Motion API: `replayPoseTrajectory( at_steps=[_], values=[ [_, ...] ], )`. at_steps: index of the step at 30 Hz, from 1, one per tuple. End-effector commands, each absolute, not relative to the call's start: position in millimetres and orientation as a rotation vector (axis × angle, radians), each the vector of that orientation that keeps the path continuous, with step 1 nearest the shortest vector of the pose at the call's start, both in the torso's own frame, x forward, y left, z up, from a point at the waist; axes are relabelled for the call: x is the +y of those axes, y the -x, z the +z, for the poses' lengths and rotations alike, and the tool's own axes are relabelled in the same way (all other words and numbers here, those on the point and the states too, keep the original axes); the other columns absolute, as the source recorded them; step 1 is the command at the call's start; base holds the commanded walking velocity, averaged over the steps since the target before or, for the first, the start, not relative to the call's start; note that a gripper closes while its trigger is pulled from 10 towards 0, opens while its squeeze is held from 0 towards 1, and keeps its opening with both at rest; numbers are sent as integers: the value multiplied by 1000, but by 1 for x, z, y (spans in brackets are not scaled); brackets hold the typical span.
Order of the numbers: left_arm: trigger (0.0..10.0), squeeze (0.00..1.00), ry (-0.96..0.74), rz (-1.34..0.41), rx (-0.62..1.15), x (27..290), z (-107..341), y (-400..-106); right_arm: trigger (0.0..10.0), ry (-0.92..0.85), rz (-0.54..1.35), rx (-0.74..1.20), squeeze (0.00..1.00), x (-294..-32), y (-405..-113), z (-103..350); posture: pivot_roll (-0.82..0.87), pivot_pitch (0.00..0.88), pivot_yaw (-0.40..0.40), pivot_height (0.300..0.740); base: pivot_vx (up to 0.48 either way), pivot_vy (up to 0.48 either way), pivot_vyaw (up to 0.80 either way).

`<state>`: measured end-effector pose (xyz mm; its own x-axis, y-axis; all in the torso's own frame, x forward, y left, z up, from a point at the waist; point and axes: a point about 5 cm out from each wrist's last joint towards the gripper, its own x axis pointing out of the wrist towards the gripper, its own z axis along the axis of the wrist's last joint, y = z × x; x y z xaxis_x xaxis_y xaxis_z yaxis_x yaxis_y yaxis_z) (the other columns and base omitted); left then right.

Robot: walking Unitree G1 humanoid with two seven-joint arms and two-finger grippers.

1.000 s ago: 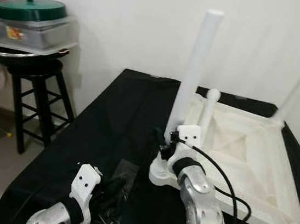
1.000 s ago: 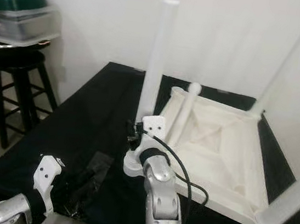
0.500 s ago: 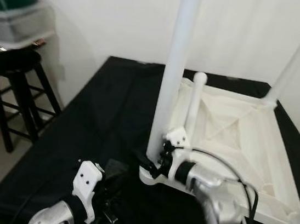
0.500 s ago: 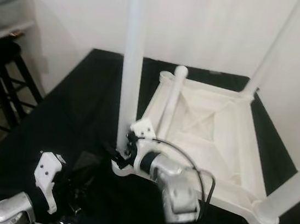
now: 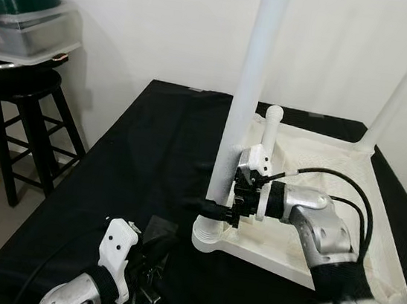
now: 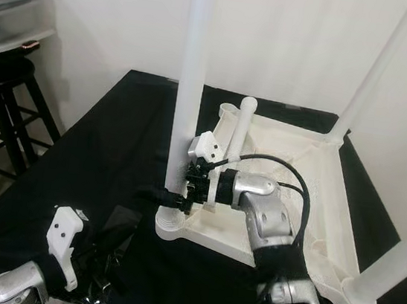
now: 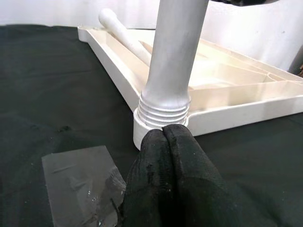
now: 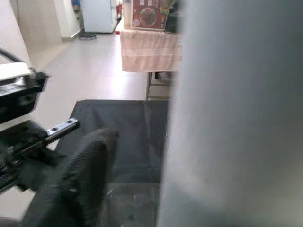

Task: Building children table

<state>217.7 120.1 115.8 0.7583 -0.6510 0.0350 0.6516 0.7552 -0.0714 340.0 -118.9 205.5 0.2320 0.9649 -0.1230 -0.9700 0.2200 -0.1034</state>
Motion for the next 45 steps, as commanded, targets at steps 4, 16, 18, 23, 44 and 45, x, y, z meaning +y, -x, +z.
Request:
replayPoseTrajectory(
  at_steps=[4,16,18,23,44,45],
  values=[
    [10000,0,61,-725,-11,119,120,-218,0,152,1407,55,0,-115,-339,197,85,0,-47,740,0,0,0],
    [10000,0,-76,-624,-63,133,132,-223,0,139,1323,114,0,-130,-342,170,69,0,-57,740,0,0,0],
    [10000,0,-76,-624,-63,133,132,-223,0,139,1323,114,0,-130,-342,170,69,0,-57,740,0,0,0],
    [10000,0,-95,-625,-97,134,136,-224,0,179,1057,191,0,-130,-332,145,24,0,-59,740,0,0,0],
    [10000,0,-7,-614,-90,138,124,-212,10000,18,816,191,1000,-83,-297,131,3,0,-22,740,0,0,0],
    [10000,0,12,-632,-83,138,123,-214,10000,33,911,139,1000,-84,-300,143,1,0,-18,740,0,0,0]
  ],
)
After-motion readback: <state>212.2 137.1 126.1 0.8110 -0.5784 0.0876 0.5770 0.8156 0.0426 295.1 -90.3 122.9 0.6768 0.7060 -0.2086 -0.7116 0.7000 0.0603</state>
